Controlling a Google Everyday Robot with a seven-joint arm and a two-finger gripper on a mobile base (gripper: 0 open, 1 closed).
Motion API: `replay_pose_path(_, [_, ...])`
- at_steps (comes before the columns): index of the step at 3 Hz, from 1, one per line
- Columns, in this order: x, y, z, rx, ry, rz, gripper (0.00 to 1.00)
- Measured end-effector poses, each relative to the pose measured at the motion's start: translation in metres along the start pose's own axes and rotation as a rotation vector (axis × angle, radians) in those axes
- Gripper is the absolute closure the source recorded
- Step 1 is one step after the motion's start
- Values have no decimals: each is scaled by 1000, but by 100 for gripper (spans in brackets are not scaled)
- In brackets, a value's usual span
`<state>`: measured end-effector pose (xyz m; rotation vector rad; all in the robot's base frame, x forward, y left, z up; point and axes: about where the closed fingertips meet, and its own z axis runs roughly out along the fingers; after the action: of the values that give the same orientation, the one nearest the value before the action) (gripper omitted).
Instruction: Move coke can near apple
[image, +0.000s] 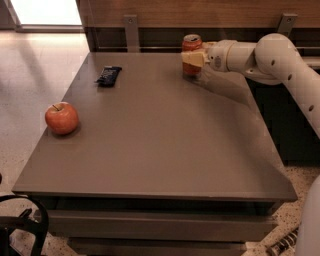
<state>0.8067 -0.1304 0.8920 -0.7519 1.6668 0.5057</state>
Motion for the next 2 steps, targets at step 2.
replay_pose_path(2, [-43,35,-33,17,17,-43,100])
